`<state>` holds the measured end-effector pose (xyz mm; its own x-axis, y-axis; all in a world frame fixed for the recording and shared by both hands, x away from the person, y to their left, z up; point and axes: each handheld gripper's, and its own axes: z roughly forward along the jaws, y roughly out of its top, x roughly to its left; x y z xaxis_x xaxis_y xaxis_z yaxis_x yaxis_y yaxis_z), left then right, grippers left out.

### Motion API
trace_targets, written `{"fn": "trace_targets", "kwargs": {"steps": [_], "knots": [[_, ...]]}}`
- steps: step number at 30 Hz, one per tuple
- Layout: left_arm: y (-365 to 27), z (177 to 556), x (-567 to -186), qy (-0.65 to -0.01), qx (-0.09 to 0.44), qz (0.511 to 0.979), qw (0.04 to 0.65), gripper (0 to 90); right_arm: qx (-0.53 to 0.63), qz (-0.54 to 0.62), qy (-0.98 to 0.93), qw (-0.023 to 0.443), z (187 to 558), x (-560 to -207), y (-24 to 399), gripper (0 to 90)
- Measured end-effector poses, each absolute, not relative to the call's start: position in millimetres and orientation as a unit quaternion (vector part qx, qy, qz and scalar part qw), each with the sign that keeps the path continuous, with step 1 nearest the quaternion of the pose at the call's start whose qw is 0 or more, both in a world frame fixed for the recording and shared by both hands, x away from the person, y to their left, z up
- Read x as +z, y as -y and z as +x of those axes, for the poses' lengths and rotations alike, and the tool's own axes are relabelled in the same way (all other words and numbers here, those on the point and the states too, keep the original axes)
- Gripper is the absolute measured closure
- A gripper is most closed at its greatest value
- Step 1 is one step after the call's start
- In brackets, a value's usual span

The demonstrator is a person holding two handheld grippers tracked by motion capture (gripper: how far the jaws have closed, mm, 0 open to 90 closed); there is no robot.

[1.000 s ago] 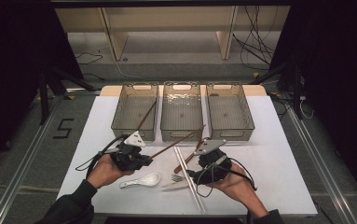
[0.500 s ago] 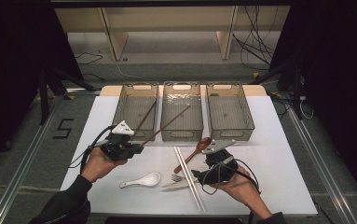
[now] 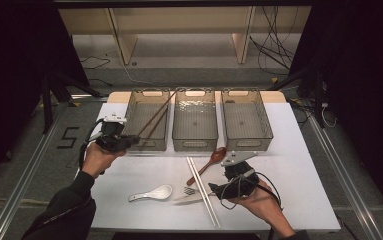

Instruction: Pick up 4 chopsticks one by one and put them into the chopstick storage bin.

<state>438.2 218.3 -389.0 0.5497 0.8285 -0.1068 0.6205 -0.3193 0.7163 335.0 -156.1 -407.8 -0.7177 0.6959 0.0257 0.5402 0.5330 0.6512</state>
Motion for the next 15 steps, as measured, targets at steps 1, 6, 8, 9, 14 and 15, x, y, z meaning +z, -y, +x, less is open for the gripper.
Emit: {"fn": "trace_targets", "kwargs": {"steps": [1,6,8,9,14,15], "knots": [[-220,442,-390,-0.458,0.143,0.797,0.368,83.2,0.327,0.357,-0.867,0.119,335,-408,157,23.6],[-222,458,-393,-0.476,0.148,0.791,0.353,83.2,0.327,0.359,-0.866,0.117,335,-409,157,22.8],[-221,463,-395,-0.48,0.149,0.791,0.347,83.2,0.327,0.359,-0.867,0.116,335,-409,157,22.8],[-221,465,-396,-0.483,0.15,0.79,0.346,83.2,0.327,0.358,-0.867,0.116,334,-409,157,22.8],[-221,475,-398,-0.492,0.15,0.787,0.34,83.2,0.327,0.357,-0.867,0.116,334,-409,158,22.9],[-221,477,-399,-0.493,0.149,0.788,0.337,83.2,0.327,0.358,-0.867,0.115,334,-409,158,22.9]]}}
